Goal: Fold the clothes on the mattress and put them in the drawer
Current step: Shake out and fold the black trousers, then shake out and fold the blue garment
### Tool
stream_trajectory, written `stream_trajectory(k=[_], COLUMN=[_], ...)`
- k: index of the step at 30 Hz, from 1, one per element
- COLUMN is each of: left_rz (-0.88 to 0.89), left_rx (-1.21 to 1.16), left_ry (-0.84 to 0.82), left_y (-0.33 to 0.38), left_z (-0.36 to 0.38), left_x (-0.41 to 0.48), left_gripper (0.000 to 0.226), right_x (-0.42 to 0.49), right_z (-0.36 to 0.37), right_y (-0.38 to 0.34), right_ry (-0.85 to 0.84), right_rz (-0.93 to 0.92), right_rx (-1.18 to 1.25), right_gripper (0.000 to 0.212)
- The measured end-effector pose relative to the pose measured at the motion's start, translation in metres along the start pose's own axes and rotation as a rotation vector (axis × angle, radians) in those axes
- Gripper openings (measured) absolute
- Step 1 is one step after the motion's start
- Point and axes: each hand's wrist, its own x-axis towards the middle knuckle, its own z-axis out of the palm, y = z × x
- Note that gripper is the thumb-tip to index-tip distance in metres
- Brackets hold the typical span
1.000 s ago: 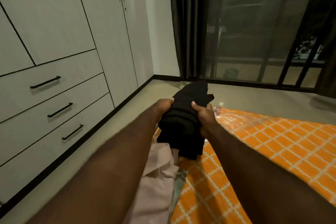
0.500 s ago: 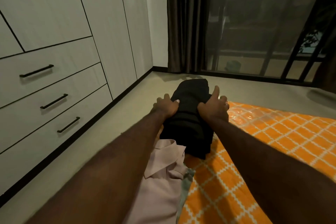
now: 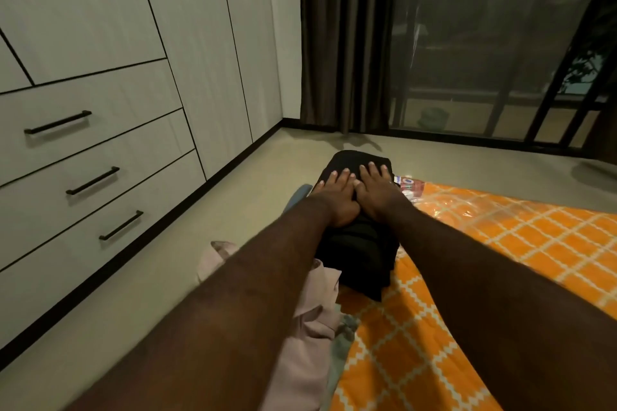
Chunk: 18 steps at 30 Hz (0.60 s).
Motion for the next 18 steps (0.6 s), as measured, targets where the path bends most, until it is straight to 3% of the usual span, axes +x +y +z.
stream_trajectory(k=[5,9,12,18], left_rz=[-0.040,-0.061,-0.004,0.127], left_rx=[-0.003,0.128,0.277,0.130], left_ry=[-0.078,-0.118,-0.037,0.055], left_y=[0.005,0.021,0.041,0.125], left_z=[-0.011,-0.033,-0.049,-0.037], left_x=[-0.005,-0.011,-0.022,-0.074], left_gripper=[0.072,0.080,0.084,0.086], right_x=[-0.003,-0.027,-0.053,-0.138], right_z=[-0.010,-0.042,-0.060,-0.104], right_y=[-0.006,-0.022,-0.019,0.019], right_ry=[-0.033,-0.025,0.087,0.127], right_rz=[-0.028,-0.008,-0.028,0.047], right_rx=[0.004,-0.040,-0.045,-0.017], right_gripper=[0.064,0.063,0.061,0.055])
